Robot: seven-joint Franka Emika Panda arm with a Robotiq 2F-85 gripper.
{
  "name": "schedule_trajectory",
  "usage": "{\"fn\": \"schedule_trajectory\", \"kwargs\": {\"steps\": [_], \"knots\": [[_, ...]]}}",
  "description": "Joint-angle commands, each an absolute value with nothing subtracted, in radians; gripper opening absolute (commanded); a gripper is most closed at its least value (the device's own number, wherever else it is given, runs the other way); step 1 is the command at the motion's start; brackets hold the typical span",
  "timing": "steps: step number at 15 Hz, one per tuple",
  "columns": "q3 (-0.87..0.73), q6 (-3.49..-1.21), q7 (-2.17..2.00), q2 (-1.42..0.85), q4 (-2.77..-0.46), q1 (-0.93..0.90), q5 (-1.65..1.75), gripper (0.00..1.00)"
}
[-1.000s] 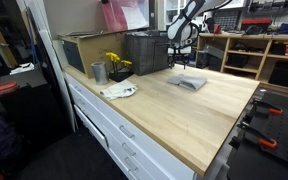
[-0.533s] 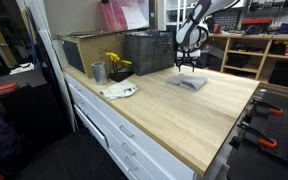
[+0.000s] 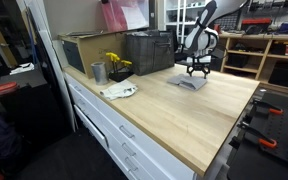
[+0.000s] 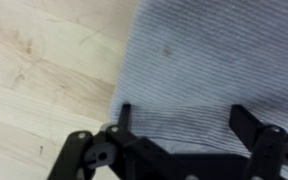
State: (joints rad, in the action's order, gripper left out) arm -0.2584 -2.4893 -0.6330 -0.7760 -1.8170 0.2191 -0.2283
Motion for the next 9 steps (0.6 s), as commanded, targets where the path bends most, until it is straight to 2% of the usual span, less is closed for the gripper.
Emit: {"fn": "schedule_trajectory", "kwargs": {"steps": [1,9], "knots": [[-0.283,-2.505,-0.64,-0.714,-1.922,0.232,-0.274,1.0],[-0.214,-2.581,-0.597,-0.715,-1.97,0.303,-0.458,1.0]]}}
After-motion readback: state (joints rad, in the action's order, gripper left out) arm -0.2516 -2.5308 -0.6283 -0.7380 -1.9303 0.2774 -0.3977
